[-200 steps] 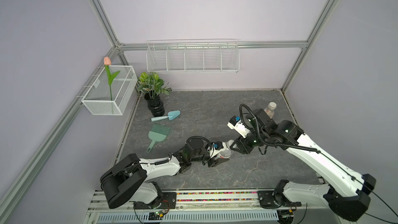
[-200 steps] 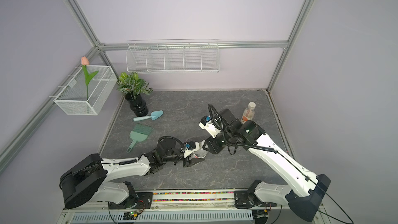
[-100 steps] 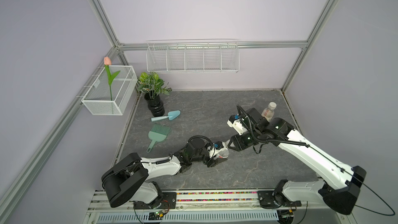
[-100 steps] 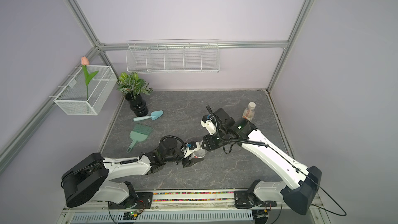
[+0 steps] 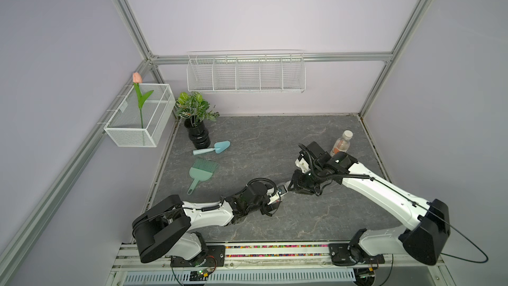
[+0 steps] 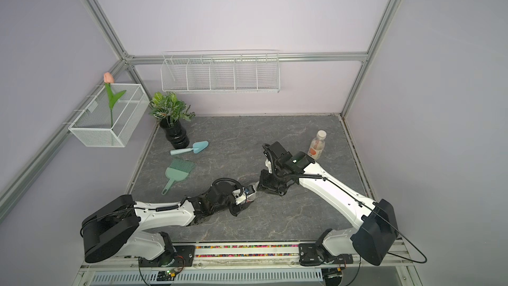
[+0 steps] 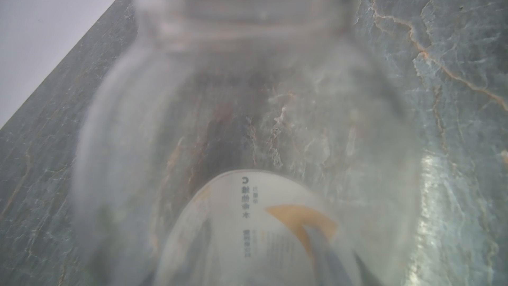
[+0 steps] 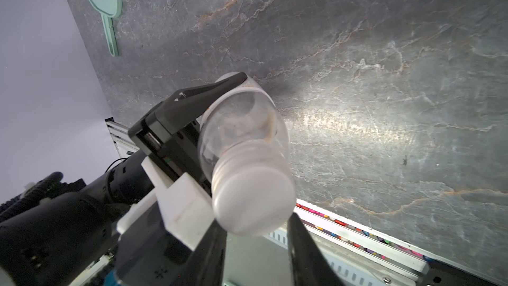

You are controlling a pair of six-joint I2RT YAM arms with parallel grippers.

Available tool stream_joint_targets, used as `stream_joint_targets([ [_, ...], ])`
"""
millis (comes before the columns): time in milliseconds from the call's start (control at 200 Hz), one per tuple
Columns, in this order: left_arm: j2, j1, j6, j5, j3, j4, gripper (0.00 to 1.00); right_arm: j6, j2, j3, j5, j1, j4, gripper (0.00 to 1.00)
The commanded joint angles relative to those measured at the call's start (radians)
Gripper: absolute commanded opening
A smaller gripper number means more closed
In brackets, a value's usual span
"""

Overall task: Screw on the bottle caps
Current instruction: Screw the bottle cap onto the plastic bottle.

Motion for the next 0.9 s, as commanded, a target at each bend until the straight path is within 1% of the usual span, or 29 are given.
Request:
stream_joint_targets([
  [0, -0.024, -0.041, 0.077, 0.081, 0.054, 0.090, 0.50, -0.008, -0.039, -0.012, -0.067, 0.001, 0.133, 0.51],
  [60, -0.026, -0.041, 0.072, 0.104, 0.057, 0.078, 0.50, -0.125, -0.081, 0.004, -0.035, 0.002, 0.068, 0.60],
  [140, -0.031, -0.040, 0.052, 0.124, 0.056, 0.078, 0.50, -0.308, -0.129, 0.031, 0.013, 0.001, -0.036, 0.67],
  [175, -0.033, -0.040, 0.050, 0.137, 0.056, 0.078, 0.50, -0.373, -0.147, 0.038, 0.045, 0.001, -0.107, 0.68],
  [235, -0.038, -0.040, 0.042, 0.163, 0.060, 0.072, 0.50, -0.445, -0.170, 0.038, 0.091, 0.001, -0.152, 0.70],
  [410, -0.046, -0.030, 0.016, 0.255, 0.068, 0.061, 0.49, -0.612, -0.210, 0.033, 0.055, 0.001, -0.171, 0.74],
  [480, -0.052, -0.026, 0.010, 0.269, 0.065, 0.060, 0.49, -0.642, -0.221, 0.041, 0.067, 0.000, -0.192, 0.74],
  [600, -0.055, -0.022, 0.009, 0.289, 0.066, 0.059, 0.49, -0.657, -0.221, 0.046, 0.063, -0.002, -0.200, 0.74],
  [715, -0.049, -0.022, 0.009, 0.296, 0.068, 0.063, 0.49, -0.633, -0.212, 0.041, 0.067, -0.002, -0.183, 0.66],
  [895, -0.047, -0.021, 0.011, 0.294, 0.069, 0.061, 0.49, -0.569, -0.212, 0.029, 0.034, -0.002, -0.122, 0.53],
])
